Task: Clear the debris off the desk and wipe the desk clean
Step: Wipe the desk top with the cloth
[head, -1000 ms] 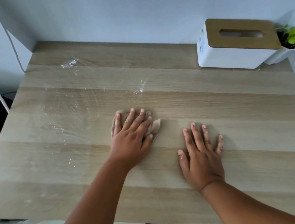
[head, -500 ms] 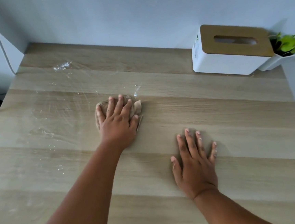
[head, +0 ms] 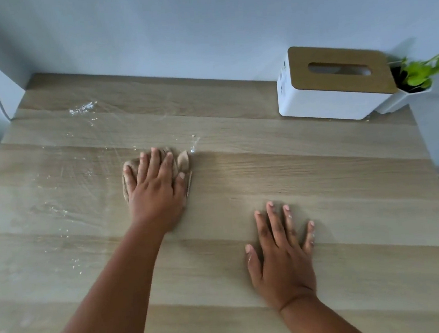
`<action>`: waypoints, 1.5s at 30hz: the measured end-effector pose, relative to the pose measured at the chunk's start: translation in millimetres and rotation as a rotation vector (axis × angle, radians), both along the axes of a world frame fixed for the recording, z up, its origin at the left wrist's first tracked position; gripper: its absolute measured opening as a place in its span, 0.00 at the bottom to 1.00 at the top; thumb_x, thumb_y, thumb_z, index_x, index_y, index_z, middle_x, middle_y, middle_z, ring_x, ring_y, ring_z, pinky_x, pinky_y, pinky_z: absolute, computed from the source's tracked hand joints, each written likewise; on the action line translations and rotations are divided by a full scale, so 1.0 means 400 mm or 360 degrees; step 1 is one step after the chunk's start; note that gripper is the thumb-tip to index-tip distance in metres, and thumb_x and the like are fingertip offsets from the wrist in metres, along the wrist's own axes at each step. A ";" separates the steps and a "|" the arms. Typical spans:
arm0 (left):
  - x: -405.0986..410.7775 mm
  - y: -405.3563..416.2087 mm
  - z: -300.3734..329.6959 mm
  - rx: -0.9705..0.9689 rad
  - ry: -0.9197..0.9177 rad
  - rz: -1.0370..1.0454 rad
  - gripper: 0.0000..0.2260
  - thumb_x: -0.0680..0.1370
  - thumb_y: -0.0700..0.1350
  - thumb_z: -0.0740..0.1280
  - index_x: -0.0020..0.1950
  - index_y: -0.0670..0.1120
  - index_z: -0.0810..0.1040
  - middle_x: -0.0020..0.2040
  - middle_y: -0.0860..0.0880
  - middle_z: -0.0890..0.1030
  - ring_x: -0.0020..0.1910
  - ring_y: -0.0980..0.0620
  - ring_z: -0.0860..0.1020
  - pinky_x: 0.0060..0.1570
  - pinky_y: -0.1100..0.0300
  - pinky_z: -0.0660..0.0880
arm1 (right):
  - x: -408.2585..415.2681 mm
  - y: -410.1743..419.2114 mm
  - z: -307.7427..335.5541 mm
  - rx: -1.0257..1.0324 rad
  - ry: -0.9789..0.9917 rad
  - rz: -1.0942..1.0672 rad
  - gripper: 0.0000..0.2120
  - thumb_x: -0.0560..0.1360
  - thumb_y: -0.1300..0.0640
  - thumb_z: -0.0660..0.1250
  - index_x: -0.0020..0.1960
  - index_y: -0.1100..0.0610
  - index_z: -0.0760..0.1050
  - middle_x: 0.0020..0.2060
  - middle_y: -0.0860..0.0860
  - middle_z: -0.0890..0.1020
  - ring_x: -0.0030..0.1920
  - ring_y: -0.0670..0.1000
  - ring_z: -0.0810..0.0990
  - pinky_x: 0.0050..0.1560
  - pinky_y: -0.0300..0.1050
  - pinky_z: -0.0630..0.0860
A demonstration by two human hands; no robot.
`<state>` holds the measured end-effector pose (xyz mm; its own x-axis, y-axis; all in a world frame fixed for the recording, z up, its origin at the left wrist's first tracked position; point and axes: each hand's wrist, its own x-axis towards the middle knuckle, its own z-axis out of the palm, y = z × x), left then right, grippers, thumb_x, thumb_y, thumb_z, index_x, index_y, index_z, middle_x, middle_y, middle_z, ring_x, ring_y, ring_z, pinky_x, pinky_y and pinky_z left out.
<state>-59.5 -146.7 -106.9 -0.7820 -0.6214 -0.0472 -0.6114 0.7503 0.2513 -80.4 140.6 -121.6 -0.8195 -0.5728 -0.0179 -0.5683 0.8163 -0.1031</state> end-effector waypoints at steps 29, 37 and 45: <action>-0.115 0.050 0.005 -0.0079 0.0027 -0.0997 0.26 0.82 0.60 0.53 0.79 0.55 0.66 0.81 0.52 0.62 0.83 0.52 0.53 0.80 0.39 0.46 | 0.001 -0.002 0.018 0.0028 -0.0055 0.0001 0.35 0.78 0.39 0.56 0.82 0.52 0.61 0.83 0.52 0.56 0.83 0.59 0.52 0.75 0.76 0.51; -0.029 -0.158 0.011 -0.0059 0.0043 -0.0842 0.27 0.81 0.60 0.54 0.80 0.54 0.65 0.82 0.50 0.62 0.82 0.52 0.54 0.80 0.40 0.49 | -0.001 -0.004 0.021 0.0012 -0.0068 0.0015 0.35 0.78 0.39 0.57 0.81 0.52 0.61 0.83 0.53 0.55 0.83 0.61 0.52 0.74 0.78 0.52; -0.311 -0.080 0.009 -0.0004 -0.0179 -0.0203 0.30 0.79 0.62 0.48 0.81 0.57 0.59 0.84 0.50 0.55 0.83 0.45 0.49 0.78 0.35 0.39 | -0.001 -0.006 0.031 0.0041 -0.0119 0.0005 0.34 0.78 0.40 0.57 0.81 0.52 0.62 0.83 0.52 0.57 0.83 0.60 0.52 0.74 0.77 0.53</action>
